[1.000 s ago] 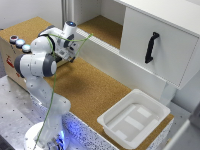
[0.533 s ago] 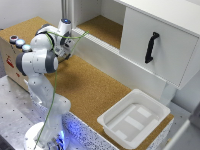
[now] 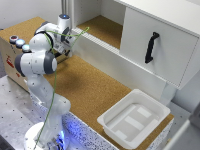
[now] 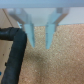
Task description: Grasp the handle of the drawer, then close it
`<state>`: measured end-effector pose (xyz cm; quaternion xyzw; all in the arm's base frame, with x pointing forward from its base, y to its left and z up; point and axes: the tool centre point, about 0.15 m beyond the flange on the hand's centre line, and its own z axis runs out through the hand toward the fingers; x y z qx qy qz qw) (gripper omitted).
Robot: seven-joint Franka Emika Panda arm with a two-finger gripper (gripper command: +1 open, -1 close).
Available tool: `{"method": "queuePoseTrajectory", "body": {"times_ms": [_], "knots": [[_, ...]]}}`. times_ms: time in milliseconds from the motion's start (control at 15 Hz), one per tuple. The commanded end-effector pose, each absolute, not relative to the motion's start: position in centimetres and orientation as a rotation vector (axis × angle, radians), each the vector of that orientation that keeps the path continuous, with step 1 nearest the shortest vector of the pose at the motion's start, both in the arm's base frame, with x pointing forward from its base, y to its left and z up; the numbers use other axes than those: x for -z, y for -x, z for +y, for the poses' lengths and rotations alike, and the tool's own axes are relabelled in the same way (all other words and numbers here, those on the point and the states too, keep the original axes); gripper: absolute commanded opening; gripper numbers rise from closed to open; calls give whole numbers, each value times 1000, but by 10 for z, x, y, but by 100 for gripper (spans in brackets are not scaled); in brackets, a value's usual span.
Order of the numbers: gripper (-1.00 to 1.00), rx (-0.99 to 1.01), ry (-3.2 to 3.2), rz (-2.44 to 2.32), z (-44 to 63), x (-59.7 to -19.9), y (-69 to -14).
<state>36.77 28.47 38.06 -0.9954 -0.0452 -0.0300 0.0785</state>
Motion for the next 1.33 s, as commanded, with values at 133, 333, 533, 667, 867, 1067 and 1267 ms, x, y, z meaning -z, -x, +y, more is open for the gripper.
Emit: {"method": "queuePoseTrajectory", "body": {"times_ms": [133,333,533,667,867,1067,1267], "knots": [[100,-125,2960,-98,280,-392,-386],[100,-125,2960,-98,280,-392,-386],[100,-125,2960,-98,280,-392,-386],[100,-125,2960,-98,280,-392,-386],[100,-125,2960,-98,280,-392,-386],[100,25,2967,-93,279,-386,-373],[100,72,2945,-410,291,-434,-371]]}}
